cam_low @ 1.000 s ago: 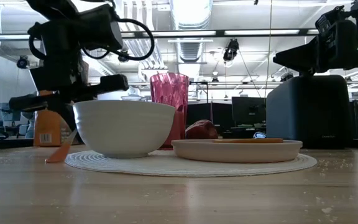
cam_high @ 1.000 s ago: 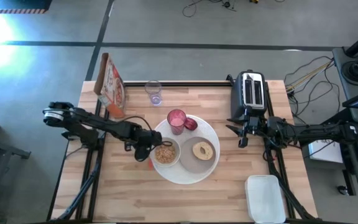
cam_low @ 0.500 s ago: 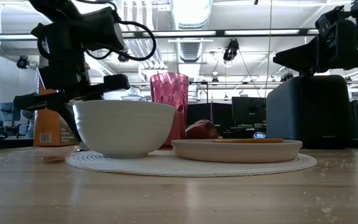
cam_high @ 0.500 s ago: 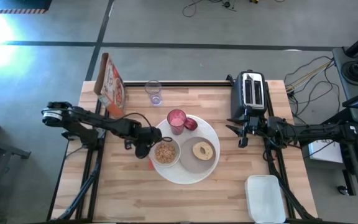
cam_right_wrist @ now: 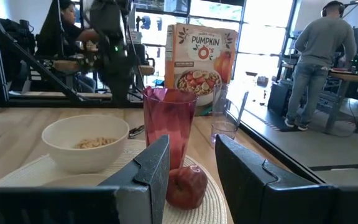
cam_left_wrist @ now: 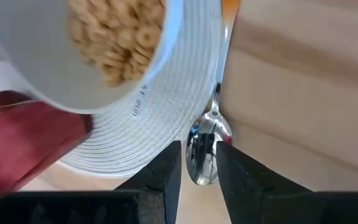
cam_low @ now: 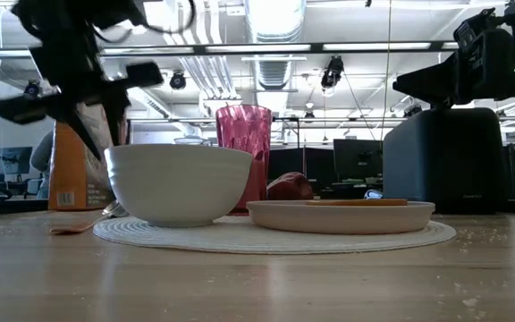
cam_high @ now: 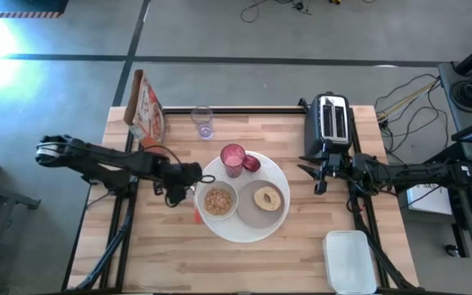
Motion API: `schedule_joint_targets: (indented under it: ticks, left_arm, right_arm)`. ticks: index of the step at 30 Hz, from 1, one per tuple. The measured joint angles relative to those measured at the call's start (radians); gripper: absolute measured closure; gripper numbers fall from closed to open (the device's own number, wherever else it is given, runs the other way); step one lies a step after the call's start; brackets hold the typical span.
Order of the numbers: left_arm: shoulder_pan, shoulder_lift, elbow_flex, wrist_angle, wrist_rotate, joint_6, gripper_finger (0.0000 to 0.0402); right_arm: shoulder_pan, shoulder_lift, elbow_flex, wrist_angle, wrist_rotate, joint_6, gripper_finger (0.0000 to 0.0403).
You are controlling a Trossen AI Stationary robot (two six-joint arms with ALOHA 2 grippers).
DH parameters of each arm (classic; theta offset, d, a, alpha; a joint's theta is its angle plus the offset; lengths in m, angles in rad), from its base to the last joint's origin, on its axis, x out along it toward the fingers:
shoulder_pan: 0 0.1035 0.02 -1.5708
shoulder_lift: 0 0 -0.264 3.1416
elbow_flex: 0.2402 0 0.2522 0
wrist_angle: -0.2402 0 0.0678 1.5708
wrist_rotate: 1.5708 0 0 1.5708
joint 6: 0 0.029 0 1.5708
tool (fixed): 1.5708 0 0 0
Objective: Arrange a breakfast setting
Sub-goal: Return to Home Position
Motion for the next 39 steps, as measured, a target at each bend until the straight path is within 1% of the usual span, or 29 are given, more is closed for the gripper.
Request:
schedule_joint_targets:
  ticks: [3,7,11,14,25,28,32,36,39]
  left_arm:
    - [-0.027,-0.087,0.0,-0.019,0.019,-0.06,0.0317]
    - [-0.033,-0.189,0.0,0.051,0.022,-0.136,0.0317]
    - [-0.032,-0.26,0.0,0.116,0.028,-0.178,0.0317]
    - [-0.032,-0.281,0.0,0.128,0.054,-0.199,0.0317]
    - [-0.037,-0.274,0.0,0.148,0.052,-0.194,0.0317]
    - [-0.041,-0.302,-0.002,0.207,0.053,-0.194,0.0317]
    - [-0.044,-0.38,-0.012,0.271,0.054,-0.194,0.0317]
    - [-0.044,-0.475,-0.068,0.313,0.054,-0.211,0.0317]
    - [-0.044,-0.568,-0.159,0.395,0.055,-0.304,0.0317]
  right_arm:
    - [0.0,0.0,0.0,0.0,0.0,0.0,0.0284]
    - [0.0,0.0,0.0,0.0,0.0,0.0,0.0284]
    - [0.0,0.0,0.0,0.0,0.0,0.0,0.0284]
    - [0.0,0.0,0.0,0.0,0.0,0.0,0.0284]
    - [0.0,0.0,0.0,0.0,0.0,0.0,0.0284]
    - [0.0,0.0,0.0,0.0,0.0,0.0,0.0284]
    - [0.0,0.0,0.0,-0.001,0.0,0.0,0.0284]
    - [0.0,0.0,0.0,-0.001,0.0,0.0,0.0284]
    - [0.0,0.0,0.0,-0.001,0.0,0.0,0.0284]
